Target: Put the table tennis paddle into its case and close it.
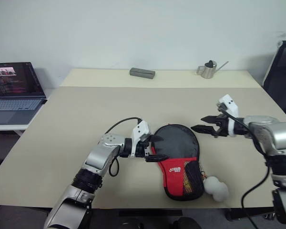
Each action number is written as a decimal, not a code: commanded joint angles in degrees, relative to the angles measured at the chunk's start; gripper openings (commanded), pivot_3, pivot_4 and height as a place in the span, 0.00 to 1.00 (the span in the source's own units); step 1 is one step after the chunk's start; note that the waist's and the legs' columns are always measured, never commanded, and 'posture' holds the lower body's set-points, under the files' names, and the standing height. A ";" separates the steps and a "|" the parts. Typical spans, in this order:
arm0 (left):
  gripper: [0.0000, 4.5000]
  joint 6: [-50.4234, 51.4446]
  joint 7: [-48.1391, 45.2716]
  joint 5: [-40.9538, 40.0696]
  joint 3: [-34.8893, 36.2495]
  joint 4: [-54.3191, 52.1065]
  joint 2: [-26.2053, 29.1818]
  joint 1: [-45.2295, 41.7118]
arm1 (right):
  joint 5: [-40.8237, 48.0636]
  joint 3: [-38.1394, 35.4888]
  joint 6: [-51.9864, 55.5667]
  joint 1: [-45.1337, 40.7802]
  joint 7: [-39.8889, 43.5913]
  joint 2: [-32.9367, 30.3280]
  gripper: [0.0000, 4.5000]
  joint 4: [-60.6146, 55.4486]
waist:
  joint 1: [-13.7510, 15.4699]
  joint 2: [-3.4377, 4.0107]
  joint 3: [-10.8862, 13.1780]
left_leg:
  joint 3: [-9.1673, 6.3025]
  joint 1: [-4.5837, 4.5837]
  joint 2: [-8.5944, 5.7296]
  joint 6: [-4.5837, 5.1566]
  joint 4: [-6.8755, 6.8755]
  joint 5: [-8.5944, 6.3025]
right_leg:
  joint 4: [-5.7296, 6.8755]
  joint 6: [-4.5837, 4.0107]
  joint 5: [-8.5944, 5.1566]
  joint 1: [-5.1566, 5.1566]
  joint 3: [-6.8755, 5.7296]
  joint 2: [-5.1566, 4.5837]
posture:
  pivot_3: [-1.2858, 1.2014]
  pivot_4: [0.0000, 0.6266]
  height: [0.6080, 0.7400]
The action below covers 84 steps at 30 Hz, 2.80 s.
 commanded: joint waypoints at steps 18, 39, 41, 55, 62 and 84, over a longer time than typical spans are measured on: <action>1.00 -15.51 0.11 8.31 -4.86 18.88 -12.12 -10.03 | 9.25 -14.29 -8.52 37.13 11.52 -19.41 1.00 -26.69 | 1.07 -0.38 0.23 | 0.21 -0.04 -0.01 0.10 0.06 0.08 | -0.07 0.46 -0.07 0.08 -0.05 -0.05 | 0.52 0.24 1.00; 1.00 -26.67 -0.61 15.68 -9.23 28.46 -13.76 -9.52 | -0.02 -1.83 -15.85 41.14 2.09 -16.47 1.00 -24.01 | 1.59 -0.54 0.05 | 0.18 0.01 -0.01 0.10 0.07 0.08 | -0.09 0.50 -0.07 0.13 -0.08 -0.05 | 0.52 0.24 1.00; 1.00 -26.77 -0.58 15.71 -9.22 28.55 -13.85 -9.56 | -1.61 -0.05 -16.68 40.54 1.41 -16.19 1.00 -22.54 | 1.60 -0.53 0.04 | 0.17 0.03 -0.01 0.10 0.07 0.08 | -0.09 0.50 -0.07 0.12 -0.09 -0.05 | 0.52 0.24 1.00; 1.00 -27.97 -0.51 17.40 -9.82 30.27 -13.41 -9.42 | -3.98 2.37 -16.33 38.52 -1.00 -15.25 0.57 -20.36 | 1.63 -0.55 -0.03 | 0.15 0.06 -0.03 0.12 0.08 0.10 | -0.08 0.51 -0.07 0.13 -0.11 -0.03 | 0.52 0.24 1.00; 1.00 -28.06 -1.93 19.89 -12.08 34.08 -12.53 -9.24 | -5.38 1.88 -18.14 41.23 -0.03 -18.36 0.12 -22.75 | 1.64 -0.69 -0.36 | 0.13 0.19 -0.03 0.12 0.08 0.09 | -0.09 0.58 -0.12 0.14 -0.14 -0.03 | 0.52 0.24 1.00; 1.00 -30.56 -0.14 21.40 -13.45 40.35 -14.75 -8.56 | -2.11 -5.04 -19.89 52.26 8.62 -24.59 0.04 -31.80 | 1.98 -0.82 -0.74 | 0.08 0.25 -0.04 0.11 0.08 0.07 | -0.12 0.66 -0.23 0.43 -0.24 -0.14 | 0.52 0.24 1.00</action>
